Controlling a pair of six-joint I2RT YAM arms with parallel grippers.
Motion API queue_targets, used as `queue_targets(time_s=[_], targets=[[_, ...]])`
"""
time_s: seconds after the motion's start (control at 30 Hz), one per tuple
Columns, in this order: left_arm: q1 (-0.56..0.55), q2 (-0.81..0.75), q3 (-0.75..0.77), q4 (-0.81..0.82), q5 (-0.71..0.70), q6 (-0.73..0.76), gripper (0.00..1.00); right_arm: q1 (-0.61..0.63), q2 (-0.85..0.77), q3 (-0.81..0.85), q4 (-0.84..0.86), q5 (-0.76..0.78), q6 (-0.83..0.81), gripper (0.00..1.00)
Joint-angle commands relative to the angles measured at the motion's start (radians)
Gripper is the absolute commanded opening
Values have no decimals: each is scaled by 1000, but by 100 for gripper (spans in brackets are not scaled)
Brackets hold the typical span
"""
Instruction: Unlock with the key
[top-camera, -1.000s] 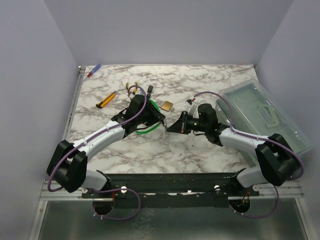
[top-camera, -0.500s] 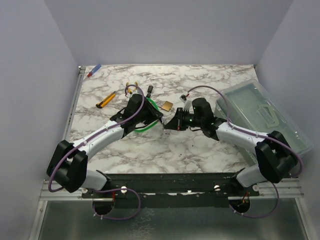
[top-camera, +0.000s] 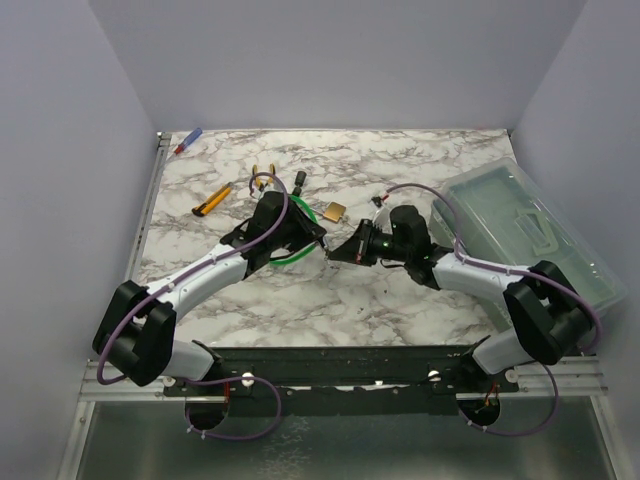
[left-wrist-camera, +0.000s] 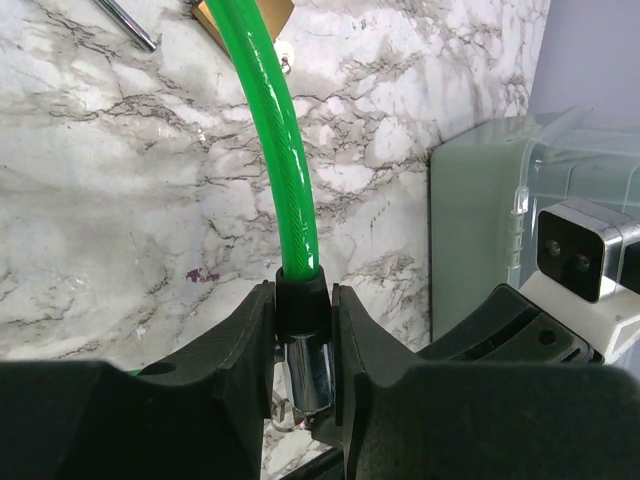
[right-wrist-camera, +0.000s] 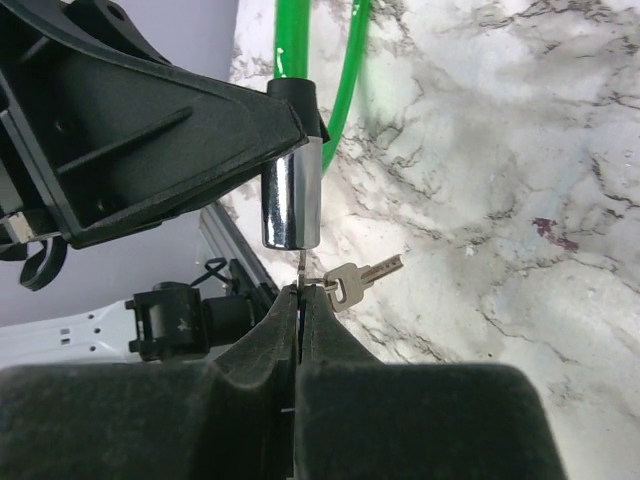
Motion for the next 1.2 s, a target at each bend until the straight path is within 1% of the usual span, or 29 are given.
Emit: queue_targets(time_s=[0.0,0.07,0.17,0.23,0.3,0.4,0.5,0.57,0.7,0.97,1.07,1.13,1.17], targets=[[-21,-36,-23,14,91,-30,0,-15,16,11,190,-31,35,0],[-20,-39,-26,15,95,-36,0,-13,7,54,94,-19,-67,0],[-21,-40,-32,15,103,-44,0,-6,-12,114,-66,57,-221,0],[-21,-40,-32,17,109,-49,0,-6,-28,124,-114,91,-253,0],[-22,-40,-31,20,116,-52,0,-7,-41,110,-108,110,-208,0],[-24,-48,-43,43,118,-55,0,-20,-34,80,-48,91,-69,0],[-24,-63,-60,58,118,-60,0,-47,-8,12,105,21,93,0],[-25,-68,-66,59,120,-61,0,-55,13,-26,204,-31,142,0],[-24,-68,-70,59,127,-61,0,-57,20,-31,220,-59,113,0],[-25,-65,-80,89,121,-67,0,-57,-11,-14,150,-64,50,0],[-23,-62,-80,91,118,-67,0,-56,-17,1,108,-72,8,4],[-24,-61,-78,91,115,-68,0,-57,-29,13,58,-51,-28,6],[-24,-61,-78,91,114,-67,0,-55,-36,20,29,-42,-53,8]])
